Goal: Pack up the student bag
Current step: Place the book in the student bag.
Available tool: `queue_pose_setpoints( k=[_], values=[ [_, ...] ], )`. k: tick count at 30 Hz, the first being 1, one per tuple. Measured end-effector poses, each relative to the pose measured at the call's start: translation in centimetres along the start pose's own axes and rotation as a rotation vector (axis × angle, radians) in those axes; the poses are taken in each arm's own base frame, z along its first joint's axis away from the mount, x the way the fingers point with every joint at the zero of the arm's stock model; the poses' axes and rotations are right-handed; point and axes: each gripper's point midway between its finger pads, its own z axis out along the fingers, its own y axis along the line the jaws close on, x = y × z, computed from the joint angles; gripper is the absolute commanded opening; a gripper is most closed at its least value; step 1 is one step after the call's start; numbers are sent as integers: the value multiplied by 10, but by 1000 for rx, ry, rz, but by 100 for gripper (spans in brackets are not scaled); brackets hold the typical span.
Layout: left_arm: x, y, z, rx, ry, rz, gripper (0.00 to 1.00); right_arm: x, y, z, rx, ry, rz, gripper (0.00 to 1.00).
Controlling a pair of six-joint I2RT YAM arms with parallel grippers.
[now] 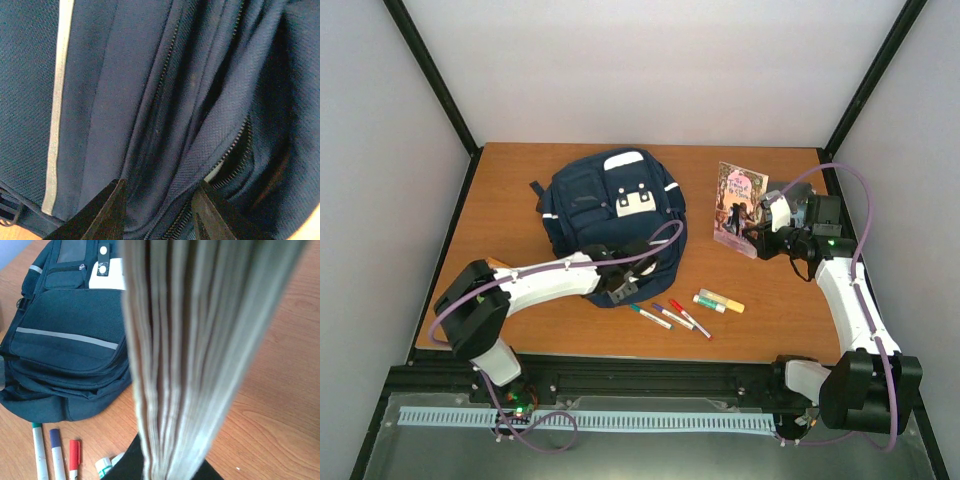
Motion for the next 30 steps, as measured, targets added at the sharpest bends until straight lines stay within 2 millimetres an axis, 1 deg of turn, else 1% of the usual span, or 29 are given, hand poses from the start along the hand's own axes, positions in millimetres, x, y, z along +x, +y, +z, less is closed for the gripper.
queue_pose_setpoints(
  k=[1, 2, 4, 5, 8, 12, 19, 22, 24, 26, 30],
  values=[
    [-1, 2, 2, -13, -2, 3, 36, 0, 0, 0, 0, 1, 0, 3],
    [-2, 3, 4, -28, -8, 8, 38, 0, 0, 0, 0, 1, 0, 3],
    [-3, 5, 8, -47, -12, 24, 45, 0, 0, 0, -1, 0, 0, 3],
    [-3, 5, 10, -53, -13, 35, 47, 0, 0, 0, -1, 1, 1, 3],
    [-4, 3, 15, -51, -13, 63, 49, 0, 2, 0, -11, 0, 3, 3],
    [-4, -4, 19, -22, -9, 88, 53, 1, 5, 0, -27, 2, 8, 3],
    [-5, -17, 21, 24, -8, 130, 54, 0, 10, 0, -57, -5, 11, 3],
    [-7, -24, 19, 32, -17, 153, 62, -1, 12, -1, -70, -7, 12, 3],
    [-8, -28, 18, 36, -26, 171, 62, -1, 13, -1, -73, -8, 13, 3],
    [-10, -31, 17, 33, -37, 188, 60, -1, 14, -1, -76, -10, 13, 3],
    [-15, -25, 21, -44, -45, 214, 56, -4, 17, -5, -78, -23, 9, 3]
  ],
)
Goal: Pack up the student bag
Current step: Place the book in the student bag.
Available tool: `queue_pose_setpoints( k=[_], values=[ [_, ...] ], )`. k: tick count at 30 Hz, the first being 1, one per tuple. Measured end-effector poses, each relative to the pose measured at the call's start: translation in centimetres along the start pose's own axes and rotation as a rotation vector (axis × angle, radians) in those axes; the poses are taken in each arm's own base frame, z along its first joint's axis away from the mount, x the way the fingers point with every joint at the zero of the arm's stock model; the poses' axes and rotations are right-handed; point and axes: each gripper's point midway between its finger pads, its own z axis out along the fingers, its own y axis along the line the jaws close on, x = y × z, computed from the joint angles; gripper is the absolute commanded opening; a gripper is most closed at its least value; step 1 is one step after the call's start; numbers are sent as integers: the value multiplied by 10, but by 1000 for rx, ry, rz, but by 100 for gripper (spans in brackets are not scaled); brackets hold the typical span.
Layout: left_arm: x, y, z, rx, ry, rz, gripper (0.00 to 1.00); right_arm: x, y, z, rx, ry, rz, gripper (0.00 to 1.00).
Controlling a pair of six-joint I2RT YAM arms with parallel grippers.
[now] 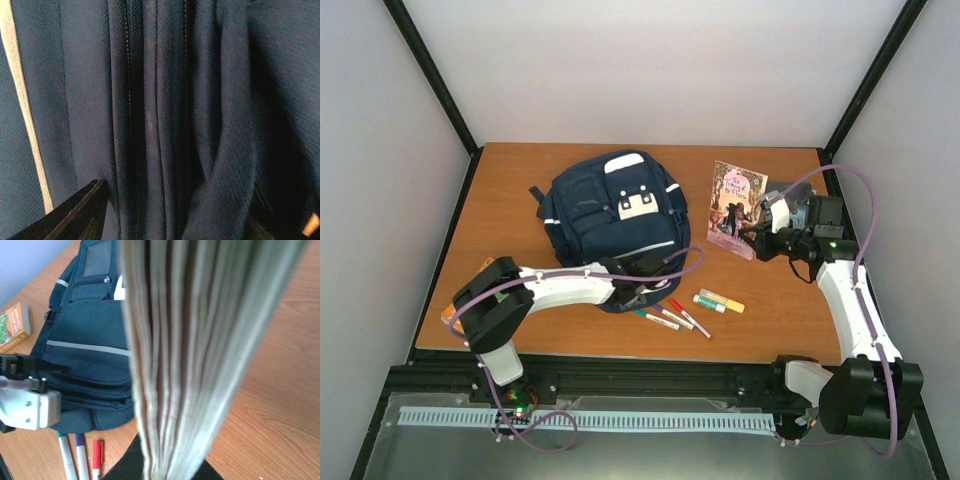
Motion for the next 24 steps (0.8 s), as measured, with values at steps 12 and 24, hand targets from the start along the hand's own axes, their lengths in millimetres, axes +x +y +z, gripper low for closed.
queue_pose_setpoints(
  k=[12, 24],
  values=[
    [-19, 35, 3, -253, -68, 12, 7, -6, 8, -5, -18, -27, 8, 3],
    [-41, 97, -58, -474, -196, -139, 1, -51, 25, -20, -116, -29, 134, 3]
  ],
)
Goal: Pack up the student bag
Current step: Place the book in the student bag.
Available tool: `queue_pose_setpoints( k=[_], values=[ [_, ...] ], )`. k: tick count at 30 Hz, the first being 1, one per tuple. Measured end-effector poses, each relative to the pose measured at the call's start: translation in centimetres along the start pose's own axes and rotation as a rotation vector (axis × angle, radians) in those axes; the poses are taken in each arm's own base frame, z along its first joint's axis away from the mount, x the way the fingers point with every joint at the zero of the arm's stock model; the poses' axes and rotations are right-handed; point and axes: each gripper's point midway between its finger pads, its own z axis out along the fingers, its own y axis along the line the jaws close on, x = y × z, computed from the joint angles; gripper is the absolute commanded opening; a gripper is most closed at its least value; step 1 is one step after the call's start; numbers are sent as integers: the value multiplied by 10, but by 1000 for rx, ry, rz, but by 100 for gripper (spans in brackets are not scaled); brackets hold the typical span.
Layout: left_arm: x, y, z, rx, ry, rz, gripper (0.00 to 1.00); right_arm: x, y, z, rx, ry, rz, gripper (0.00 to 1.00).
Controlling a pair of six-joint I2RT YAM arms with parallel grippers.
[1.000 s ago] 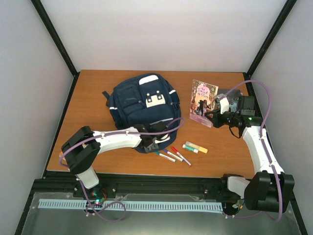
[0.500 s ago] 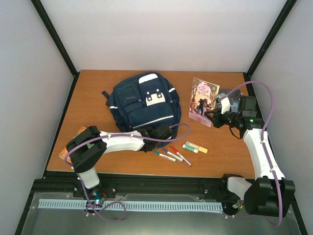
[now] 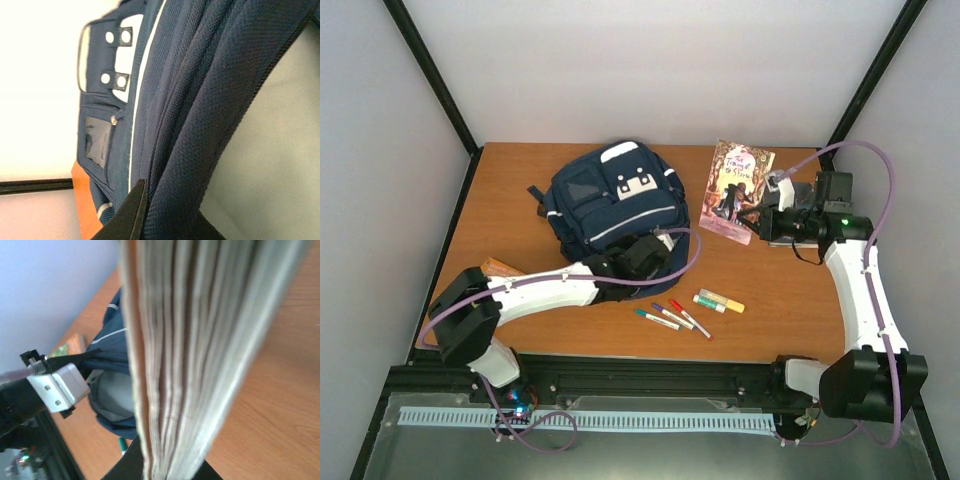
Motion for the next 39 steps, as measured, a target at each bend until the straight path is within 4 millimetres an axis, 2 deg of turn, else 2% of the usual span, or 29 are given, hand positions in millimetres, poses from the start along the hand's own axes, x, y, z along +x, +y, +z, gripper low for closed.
queue_pose_setpoints(
  k=[3, 7, 14, 20, 26, 35, 39],
  values=[
    [-12, 23, -7, -49, -33, -63, 1, 2, 11, -2, -54, 27, 55, 3],
    [-19, 45, -13, -84, -57, -129, 1, 19, 20, 2, -131, 90, 160, 3],
    [-18, 64, -5, -85, -58, -232, 1, 53, 31, 9, -224, 213, 332, 3],
    [-14, 83, -8, -77, -78, -338, 1, 76, 57, 20, -311, 325, 371, 3],
    [-11, 90, -13, -83, -92, -382, 1, 109, 82, 36, -379, 452, 387, 3],
    [-9, 91, -21, -59, -133, -406, 1, 131, 103, 60, -456, 569, 392, 3],
    [-9, 92, -25, -49, -158, -420, 1, 140, 104, 75, -477, 629, 409, 3]
  ],
)
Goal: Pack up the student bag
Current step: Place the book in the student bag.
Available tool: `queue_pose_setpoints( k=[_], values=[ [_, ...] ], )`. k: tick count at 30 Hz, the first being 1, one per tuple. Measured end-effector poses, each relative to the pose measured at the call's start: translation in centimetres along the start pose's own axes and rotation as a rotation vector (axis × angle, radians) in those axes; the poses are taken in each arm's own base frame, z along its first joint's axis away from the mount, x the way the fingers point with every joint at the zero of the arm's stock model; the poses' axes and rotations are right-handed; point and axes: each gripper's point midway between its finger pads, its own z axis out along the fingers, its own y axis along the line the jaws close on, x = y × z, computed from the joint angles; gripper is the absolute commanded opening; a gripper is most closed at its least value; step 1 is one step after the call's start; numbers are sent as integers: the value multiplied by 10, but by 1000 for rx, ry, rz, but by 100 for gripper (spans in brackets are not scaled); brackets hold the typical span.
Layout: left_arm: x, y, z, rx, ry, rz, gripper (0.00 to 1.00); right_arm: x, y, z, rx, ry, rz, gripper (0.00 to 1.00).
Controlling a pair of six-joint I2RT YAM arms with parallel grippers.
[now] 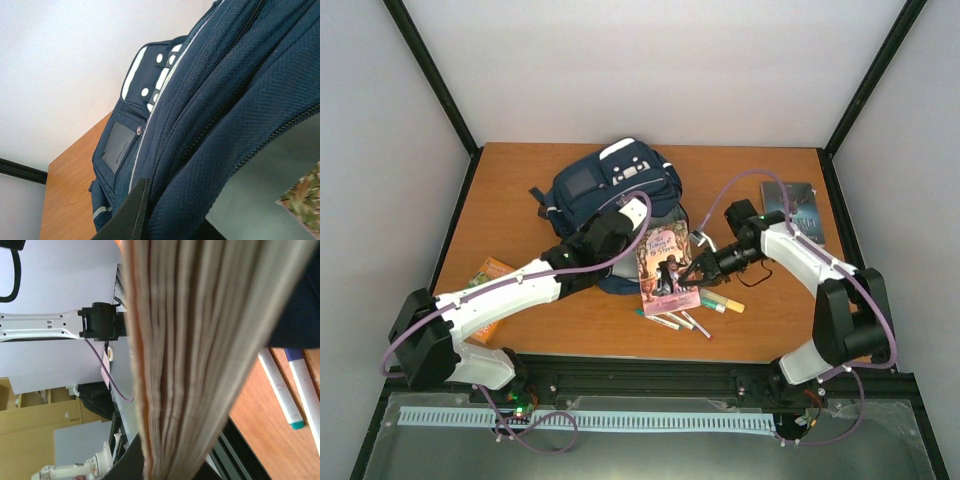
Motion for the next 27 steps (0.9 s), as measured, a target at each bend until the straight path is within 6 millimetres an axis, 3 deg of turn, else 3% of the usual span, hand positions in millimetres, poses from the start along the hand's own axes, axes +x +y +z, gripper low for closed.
queue_pose_setpoints(
  k=[6, 15, 27],
  values=[
    [2, -5, 1, 25, -6, -7, 1, -8, -12, 17, -21, 49, 7, 3],
    [2, -5, -8, 55, -33, -27, 1, -12, -56, 39, 0, 126, 126, 3],
    [-24, 12, -29, 98, -64, -61, 1, -8, -89, 51, 58, 180, 192, 3]
  ],
)
